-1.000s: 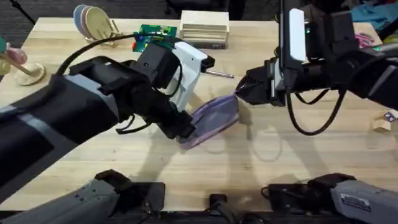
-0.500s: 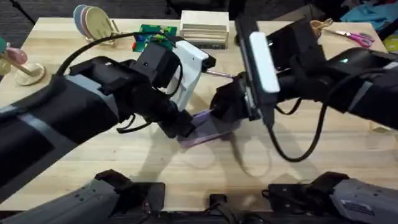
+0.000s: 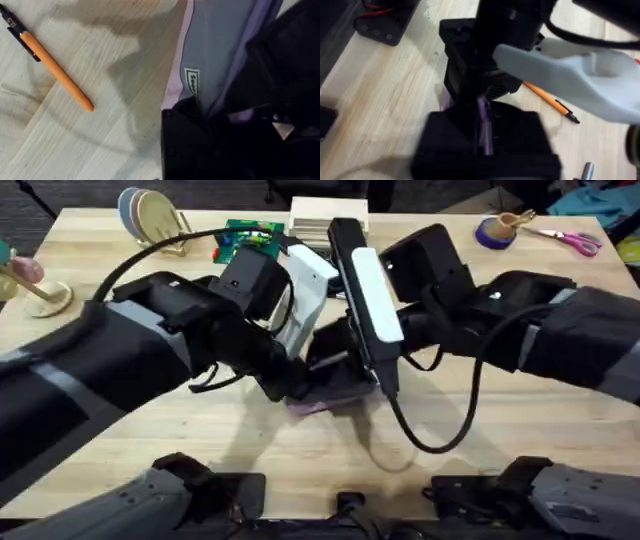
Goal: Unzip the bag, pick up the pens from the table one at a time and place them inside, then zip the bag closed.
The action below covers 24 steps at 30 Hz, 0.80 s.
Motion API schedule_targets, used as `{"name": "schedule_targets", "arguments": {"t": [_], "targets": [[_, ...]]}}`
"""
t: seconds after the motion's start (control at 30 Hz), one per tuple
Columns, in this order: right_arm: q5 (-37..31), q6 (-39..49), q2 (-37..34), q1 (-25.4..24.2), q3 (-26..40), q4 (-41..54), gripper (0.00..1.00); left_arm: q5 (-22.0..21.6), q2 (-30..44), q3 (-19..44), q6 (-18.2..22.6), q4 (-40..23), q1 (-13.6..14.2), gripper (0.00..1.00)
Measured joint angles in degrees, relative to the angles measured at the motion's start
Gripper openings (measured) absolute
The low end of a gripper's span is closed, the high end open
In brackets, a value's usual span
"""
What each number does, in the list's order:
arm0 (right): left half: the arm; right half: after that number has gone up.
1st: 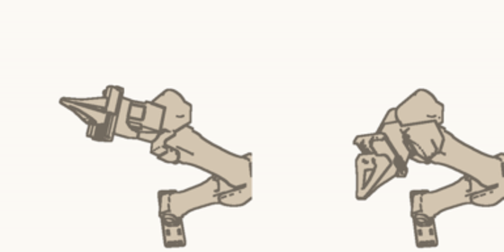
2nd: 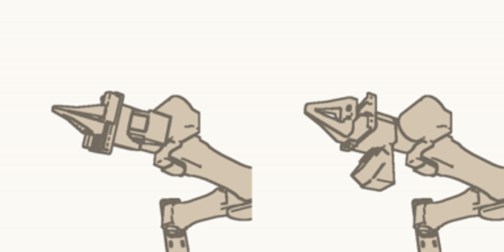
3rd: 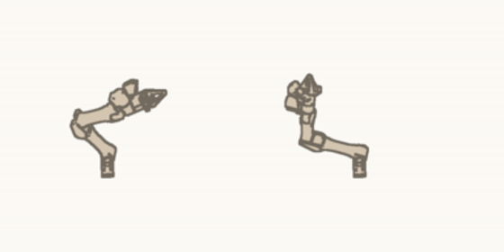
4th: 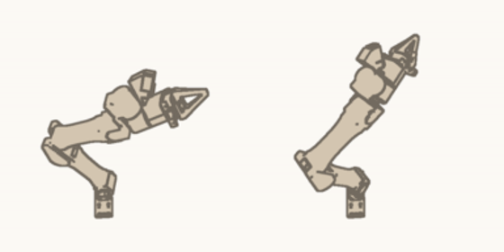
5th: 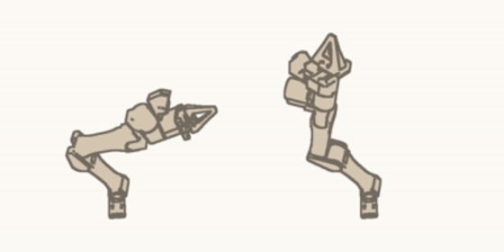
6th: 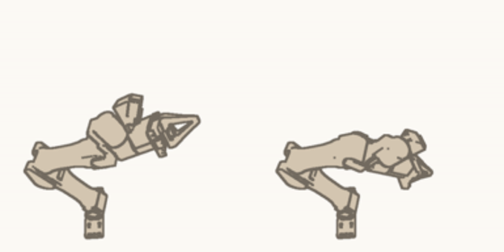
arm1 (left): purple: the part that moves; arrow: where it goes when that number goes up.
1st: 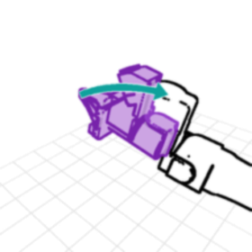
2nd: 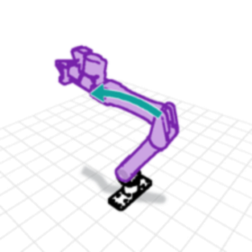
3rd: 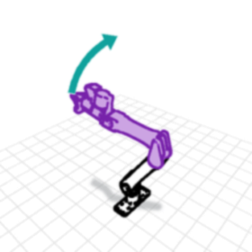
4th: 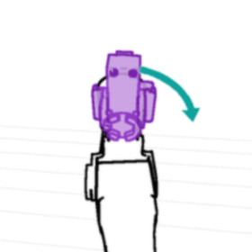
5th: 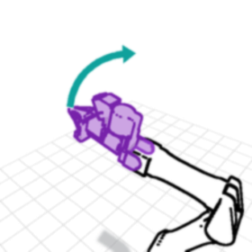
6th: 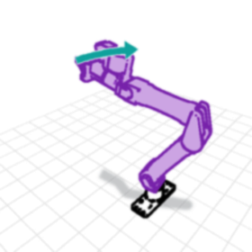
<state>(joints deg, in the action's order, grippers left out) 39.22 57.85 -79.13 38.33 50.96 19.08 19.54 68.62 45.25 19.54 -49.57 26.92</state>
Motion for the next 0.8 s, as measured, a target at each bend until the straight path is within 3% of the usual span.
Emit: {"name": "schedule_targets", "arguments": {"t": [0.1, 0.23, 0.4, 0.67, 0.77, 0.8], "targets": [[-0.60, -0.36, 0.19, -0.50, 0.36, -0.41, 0.410, 0.20, 0.00, -0.02, 0.45, 0.03, 0.00, 0.042], [-1.51, -0.64, 2.35, -0.91, 0.55, 2.03, 0.596, 0.23, 0.00, -0.04, 0.62, 0.29, 0.00, 0.042], [-2.19, -0.67, 6.23, -2.92, 0.55, 7.33, 0.676, 0.21, 0.00, -0.04, 0.62, 0.95, 0.00, 0.042], [-2.59, -0.86, 12.95, -10.19, 0.55, 12.99, 0.784, 0.21, 0.00, -0.05, 0.62, 0.97, 0.00, 0.043], [-2.64, -0.89, 15.54, -13.00, 0.55, 14.50, 0.888, 0.51, 0.00, -0.04, 0.76, 1.38, 0.00, 0.245], [-2.69, -0.83, 16.22, -13.85, 0.55, 14.89, 0.950, 0.93, 0.00, -0.04, 0.76, 1.94, 0.00, 0.403]]}}
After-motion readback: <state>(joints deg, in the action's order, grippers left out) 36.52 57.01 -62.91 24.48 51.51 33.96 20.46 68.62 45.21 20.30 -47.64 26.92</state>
